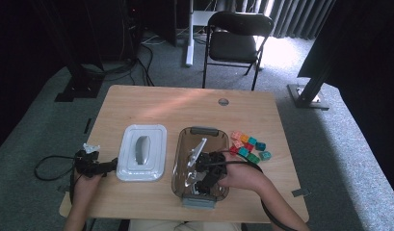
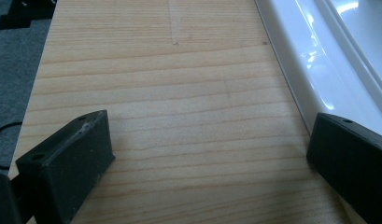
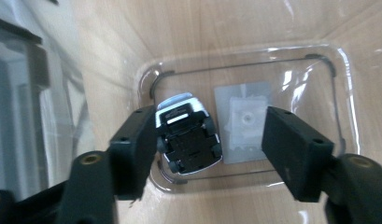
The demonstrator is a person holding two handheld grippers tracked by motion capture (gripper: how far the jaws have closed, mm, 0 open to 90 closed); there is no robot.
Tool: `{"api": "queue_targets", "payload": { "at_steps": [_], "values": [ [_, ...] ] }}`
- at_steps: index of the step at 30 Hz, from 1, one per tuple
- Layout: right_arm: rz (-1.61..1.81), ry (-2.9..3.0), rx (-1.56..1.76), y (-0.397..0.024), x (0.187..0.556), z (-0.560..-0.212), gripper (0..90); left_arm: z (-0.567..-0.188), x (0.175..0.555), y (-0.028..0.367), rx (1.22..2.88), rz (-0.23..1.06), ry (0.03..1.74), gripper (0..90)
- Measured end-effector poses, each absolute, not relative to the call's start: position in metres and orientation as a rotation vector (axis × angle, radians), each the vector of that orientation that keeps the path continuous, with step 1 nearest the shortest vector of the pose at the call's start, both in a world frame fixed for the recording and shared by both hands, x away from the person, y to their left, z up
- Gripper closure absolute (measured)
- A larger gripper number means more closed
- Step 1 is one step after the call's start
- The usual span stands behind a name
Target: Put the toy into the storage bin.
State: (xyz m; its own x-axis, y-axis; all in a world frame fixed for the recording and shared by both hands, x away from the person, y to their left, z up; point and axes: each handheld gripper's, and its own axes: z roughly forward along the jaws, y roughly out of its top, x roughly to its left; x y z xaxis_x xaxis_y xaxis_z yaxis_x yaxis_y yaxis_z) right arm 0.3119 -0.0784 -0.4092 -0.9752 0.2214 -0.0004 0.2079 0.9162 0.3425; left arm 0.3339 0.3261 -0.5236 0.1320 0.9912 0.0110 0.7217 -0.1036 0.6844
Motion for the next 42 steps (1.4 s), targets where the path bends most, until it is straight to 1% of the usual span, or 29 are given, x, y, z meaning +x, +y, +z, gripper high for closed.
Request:
{"api": "queue_targets", "payload": {
  "at_steps": [3,4,9,10,11,13,14,17,21,25,27,28,31,34,37,40,42],
  "values": [
    [0.602,3.017,0.372,-0.084,0.313,-0.405,32.2,-0.524,0.334,0.326,1.885,0.663,1.644,0.8],
    [0.669,2.984,0.403,-0.092,0.313,-0.401,29.8,-0.524,0.334,0.326,1.885,0.663,1.643,0.8],
    [0.772,2.908,0.478,-0.107,0.315,-0.394,30.4,-0.524,0.334,0.326,1.885,0.663,1.643,0.8],
    [0.797,2.898,0.510,-0.111,0.317,-0.393,28.8,-0.524,0.334,0.326,1.885,0.662,1.642,0.8],
    [0.821,2.905,0.530,-0.114,0.318,-0.391,22.8,-0.524,0.334,0.326,1.886,0.663,1.642,0.8],
    [0.855,2.894,0.541,-0.118,0.319,-0.389,22.1,-0.524,0.334,0.326,1.885,0.663,1.642,0.8],
    [0.900,2.879,0.596,-0.124,0.321,-0.386,15.1,-0.524,0.334,0.326,1.886,0.663,1.642,0.8],
    [0.969,2.842,0.656,-0.134,0.322,-0.381,12.5,-0.524,0.334,0.326,1.886,0.663,1.641,0.8],
    [1.077,2.786,0.700,-0.145,0.323,-0.376,12.6,-0.524,0.334,0.326,1.886,0.663,1.641,0.8],
    [1.195,2.602,0.769,-0.167,0.321,-0.366,11.4,-0.524,0.334,0.326,1.886,0.662,1.642,0.8],
    [1.191,2.583,0.792,-0.172,0.321,-0.364,11.5,-0.524,0.334,0.326,1.887,0.662,1.641,0.8],
    [1.170,2.552,0.862,-0.181,0.321,-0.360,13.2,-0.524,0.334,0.326,1.886,0.662,1.641,0.8],
    [1.150,2.511,0.883,-0.193,0.318,-0.358,11.4,-0.524,0.334,0.326,1.886,0.662,1.641,0.8],
    [1.144,2.488,0.901,-0.202,0.317,-0.358,11.5,-0.524,0.334,0.326,1.886,0.663,1.641,0.8],
    [1.106,2.432,0.989,-0.219,0.319,-0.363,13.7,-0.524,0.334,0.326,1.885,0.662,1.640,0.8],
    [1.099,2.426,1.006,-0.223,0.319,-0.364,13.8,-0.524,0.334,0.326,1.885,0.663,1.641,0.8],
    [1.081,2.381,1.080,-0.238,0.322,-0.372,15.7,-0.524,0.334,0.326,1.885,0.663,1.641,0.8]
  ]
}}
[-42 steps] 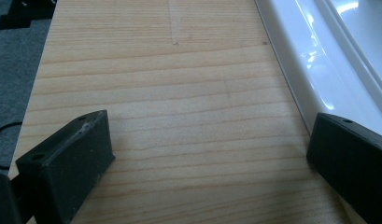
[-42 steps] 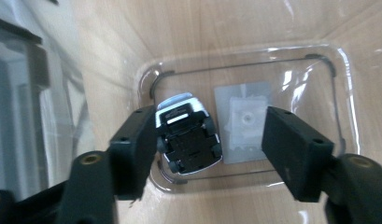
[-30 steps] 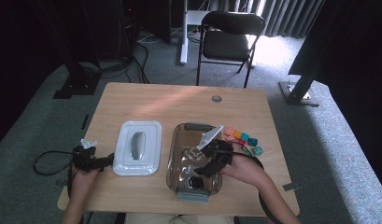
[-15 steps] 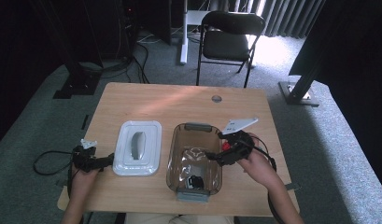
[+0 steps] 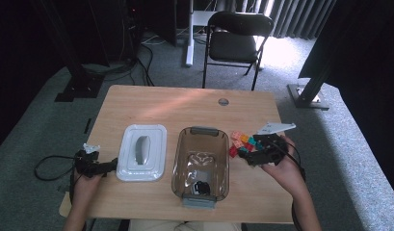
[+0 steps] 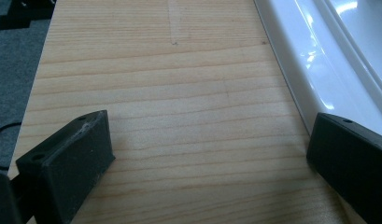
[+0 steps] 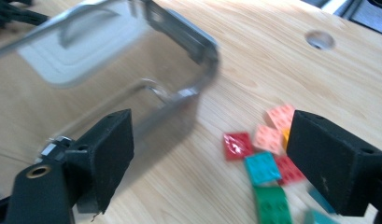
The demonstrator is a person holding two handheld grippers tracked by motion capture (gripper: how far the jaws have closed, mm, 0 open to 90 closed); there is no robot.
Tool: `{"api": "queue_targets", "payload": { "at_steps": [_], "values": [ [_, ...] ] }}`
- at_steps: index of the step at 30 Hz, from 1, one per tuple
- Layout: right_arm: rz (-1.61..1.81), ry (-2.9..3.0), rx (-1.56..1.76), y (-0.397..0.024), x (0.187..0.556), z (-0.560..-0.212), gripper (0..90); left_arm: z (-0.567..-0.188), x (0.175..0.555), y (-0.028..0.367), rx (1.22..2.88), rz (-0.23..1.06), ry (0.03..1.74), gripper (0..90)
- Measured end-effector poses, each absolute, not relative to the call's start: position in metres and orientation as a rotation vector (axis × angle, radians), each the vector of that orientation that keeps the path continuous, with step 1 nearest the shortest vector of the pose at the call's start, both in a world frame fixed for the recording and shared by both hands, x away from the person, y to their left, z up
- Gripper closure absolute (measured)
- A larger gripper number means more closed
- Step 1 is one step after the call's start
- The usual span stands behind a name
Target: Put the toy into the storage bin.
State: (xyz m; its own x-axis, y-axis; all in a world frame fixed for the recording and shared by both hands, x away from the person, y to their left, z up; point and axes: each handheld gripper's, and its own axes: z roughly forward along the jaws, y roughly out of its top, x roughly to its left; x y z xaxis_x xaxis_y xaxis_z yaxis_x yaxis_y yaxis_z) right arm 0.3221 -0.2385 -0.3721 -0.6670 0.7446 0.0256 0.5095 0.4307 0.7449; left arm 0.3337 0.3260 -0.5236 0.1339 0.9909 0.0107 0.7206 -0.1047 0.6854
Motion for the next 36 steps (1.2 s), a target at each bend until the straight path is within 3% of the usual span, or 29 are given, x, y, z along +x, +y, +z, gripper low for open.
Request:
{"api": "queue_targets", "payload": {
  "at_steps": [8,22,36],
  "values": [
    [1.000,2.309,1.218,-0.272,0.329,-0.401,24.0,-0.524,0.334,0.326,1.884,0.663,1.642,0.8],
    [0.863,2.210,1.468,-0.317,0.355,-0.462,29.3,-0.524,0.334,0.326,1.884,0.663,1.642,0.8],
    [0.798,2.229,1.549,-0.323,0.372,-0.496,33.6,-0.524,0.334,0.326,1.884,0.663,1.642,0.8]
  ]
}}
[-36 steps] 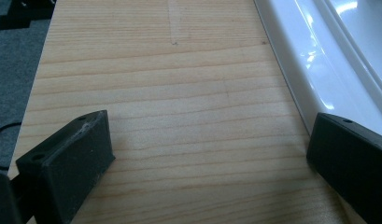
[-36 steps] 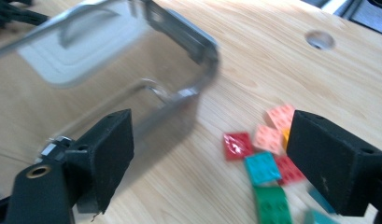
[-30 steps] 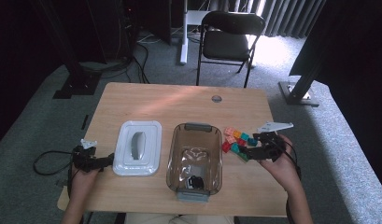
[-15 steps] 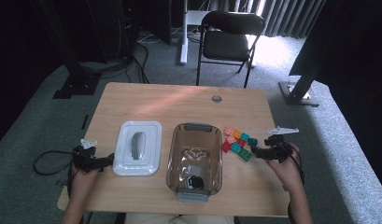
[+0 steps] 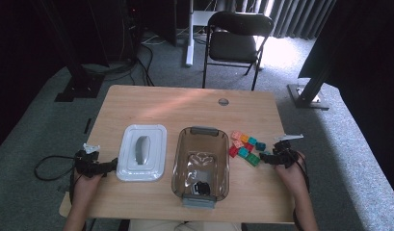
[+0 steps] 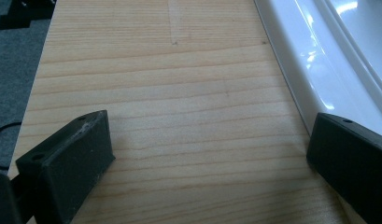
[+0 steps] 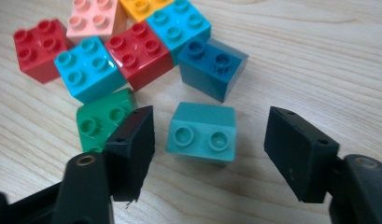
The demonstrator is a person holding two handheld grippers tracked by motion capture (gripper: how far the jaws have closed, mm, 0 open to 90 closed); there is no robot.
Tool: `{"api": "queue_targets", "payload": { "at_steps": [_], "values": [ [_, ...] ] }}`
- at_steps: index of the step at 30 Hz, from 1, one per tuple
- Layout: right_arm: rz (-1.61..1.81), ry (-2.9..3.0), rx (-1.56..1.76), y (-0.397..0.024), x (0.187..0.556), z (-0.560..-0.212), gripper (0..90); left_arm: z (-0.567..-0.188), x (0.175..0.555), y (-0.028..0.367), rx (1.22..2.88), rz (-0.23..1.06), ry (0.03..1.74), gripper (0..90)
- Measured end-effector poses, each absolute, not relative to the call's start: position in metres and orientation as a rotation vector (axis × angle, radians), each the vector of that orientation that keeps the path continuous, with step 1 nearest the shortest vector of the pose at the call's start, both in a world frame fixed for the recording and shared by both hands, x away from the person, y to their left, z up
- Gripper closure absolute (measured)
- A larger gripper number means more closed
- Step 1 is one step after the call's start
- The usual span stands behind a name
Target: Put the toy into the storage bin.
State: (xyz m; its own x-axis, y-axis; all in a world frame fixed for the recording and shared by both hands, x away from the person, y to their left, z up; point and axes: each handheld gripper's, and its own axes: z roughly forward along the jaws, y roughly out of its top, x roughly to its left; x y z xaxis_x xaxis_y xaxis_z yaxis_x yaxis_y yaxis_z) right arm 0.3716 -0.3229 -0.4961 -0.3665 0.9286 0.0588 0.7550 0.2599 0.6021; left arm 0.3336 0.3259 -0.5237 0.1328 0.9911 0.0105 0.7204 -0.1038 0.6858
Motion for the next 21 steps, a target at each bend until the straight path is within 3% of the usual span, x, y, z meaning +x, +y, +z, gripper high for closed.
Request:
{"api": "queue_targets", "payload": {
  "at_steps": [4,12,21],
  "values": [
    [0.779,2.242,1.533,-0.320,0.372,-0.499,35.4,-0.524,0.334,0.326,1.884,0.663,1.642,0.8],
    [0.747,2.245,1.557,-0.319,0.373,-0.504,57.4,-0.524,0.334,0.326,1.884,0.664,1.642,0.8],
    [0.774,2.216,1.581,-0.324,0.369,-0.494,58.7,-0.524,0.333,0.326,1.883,0.664,1.643,0.8]
  ]
}}
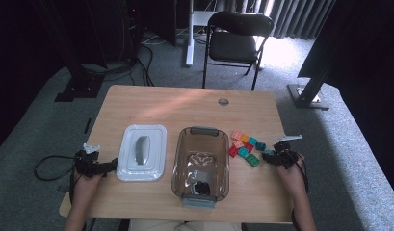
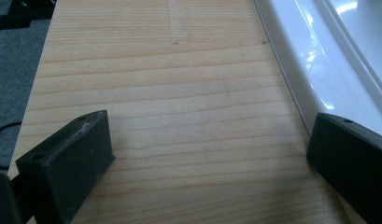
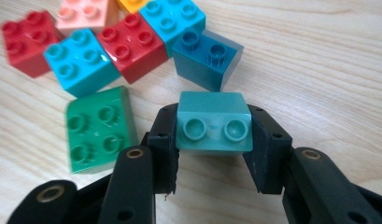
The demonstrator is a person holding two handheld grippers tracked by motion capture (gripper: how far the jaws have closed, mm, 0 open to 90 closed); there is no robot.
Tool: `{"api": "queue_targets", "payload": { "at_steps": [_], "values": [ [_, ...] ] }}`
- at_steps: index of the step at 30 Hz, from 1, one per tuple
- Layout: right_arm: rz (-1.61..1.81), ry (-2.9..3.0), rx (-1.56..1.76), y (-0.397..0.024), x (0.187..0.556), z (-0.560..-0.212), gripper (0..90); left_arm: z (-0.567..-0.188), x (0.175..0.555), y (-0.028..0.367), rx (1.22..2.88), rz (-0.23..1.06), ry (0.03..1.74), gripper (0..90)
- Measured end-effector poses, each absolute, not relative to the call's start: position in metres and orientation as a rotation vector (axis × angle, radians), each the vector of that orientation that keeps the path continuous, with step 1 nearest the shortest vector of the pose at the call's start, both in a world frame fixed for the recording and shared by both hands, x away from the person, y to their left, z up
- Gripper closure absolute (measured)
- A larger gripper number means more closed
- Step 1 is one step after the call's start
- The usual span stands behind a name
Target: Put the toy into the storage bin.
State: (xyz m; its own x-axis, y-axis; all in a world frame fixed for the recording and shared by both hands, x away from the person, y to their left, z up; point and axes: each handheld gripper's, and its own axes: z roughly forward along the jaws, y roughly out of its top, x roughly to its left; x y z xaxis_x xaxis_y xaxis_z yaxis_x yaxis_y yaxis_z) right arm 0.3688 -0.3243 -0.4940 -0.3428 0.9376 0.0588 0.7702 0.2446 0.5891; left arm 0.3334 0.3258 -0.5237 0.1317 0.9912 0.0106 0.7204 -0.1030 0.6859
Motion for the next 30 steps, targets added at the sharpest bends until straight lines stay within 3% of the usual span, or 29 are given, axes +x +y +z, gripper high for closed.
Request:
{"api": "queue_targets", "payload": {
  "at_steps": [30],
  "values": [
    [0.946,2.343,1.146,-0.269,0.323,-0.383,58.7,-0.524,0.333,0.326,1.884,0.664,1.643,0.8]
  ]
}}
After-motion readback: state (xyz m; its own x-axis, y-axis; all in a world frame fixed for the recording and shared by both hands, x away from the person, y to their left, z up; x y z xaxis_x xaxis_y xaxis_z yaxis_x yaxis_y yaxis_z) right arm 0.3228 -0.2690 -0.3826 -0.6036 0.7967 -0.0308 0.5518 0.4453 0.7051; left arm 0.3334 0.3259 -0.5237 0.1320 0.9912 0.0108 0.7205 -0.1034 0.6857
